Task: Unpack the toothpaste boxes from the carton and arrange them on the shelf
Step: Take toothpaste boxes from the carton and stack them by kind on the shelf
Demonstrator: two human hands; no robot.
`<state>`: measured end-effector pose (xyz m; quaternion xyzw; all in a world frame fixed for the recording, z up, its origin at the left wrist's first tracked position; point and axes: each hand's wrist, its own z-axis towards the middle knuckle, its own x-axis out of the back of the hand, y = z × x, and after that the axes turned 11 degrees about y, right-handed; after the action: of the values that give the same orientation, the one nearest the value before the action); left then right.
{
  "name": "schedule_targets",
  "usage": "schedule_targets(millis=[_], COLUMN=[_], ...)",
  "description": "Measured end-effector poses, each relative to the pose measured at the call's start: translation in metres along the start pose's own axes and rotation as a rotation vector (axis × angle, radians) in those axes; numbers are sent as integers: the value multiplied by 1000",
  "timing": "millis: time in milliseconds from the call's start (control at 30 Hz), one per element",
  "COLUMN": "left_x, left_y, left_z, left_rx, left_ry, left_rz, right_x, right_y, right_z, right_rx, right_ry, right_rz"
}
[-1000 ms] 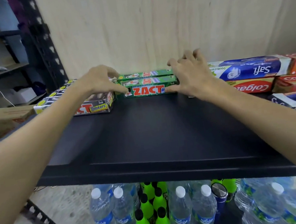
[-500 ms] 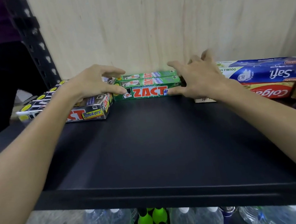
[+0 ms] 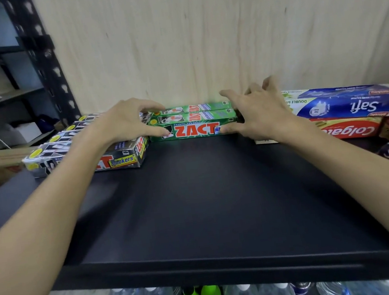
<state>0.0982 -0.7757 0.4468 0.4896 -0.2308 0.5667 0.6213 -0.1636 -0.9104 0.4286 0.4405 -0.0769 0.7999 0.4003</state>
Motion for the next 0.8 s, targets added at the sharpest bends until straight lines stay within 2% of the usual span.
schedule_targets(millis=[200,400,533,633,800], left_x=[4,-12,-32,-40,-60], left_y=[15,58,88,116,159], left_z=[-8,-32,-51,-60,-58], left_rx=[25,-69,-148,-121,-64], left_ry=[42,342,463,471,360], left_rz=[-11,9,8,-132,-272], right_x=[1,20,41,60,85], right_y=[-1,-5,-1,18,80], right_z=[-7,-32,-60,-80,-104], right_rx=[17,-60,-147,-227,-349], right_ry=[174,341,439,446,346], right_rz=[-8,64,102,101,32])
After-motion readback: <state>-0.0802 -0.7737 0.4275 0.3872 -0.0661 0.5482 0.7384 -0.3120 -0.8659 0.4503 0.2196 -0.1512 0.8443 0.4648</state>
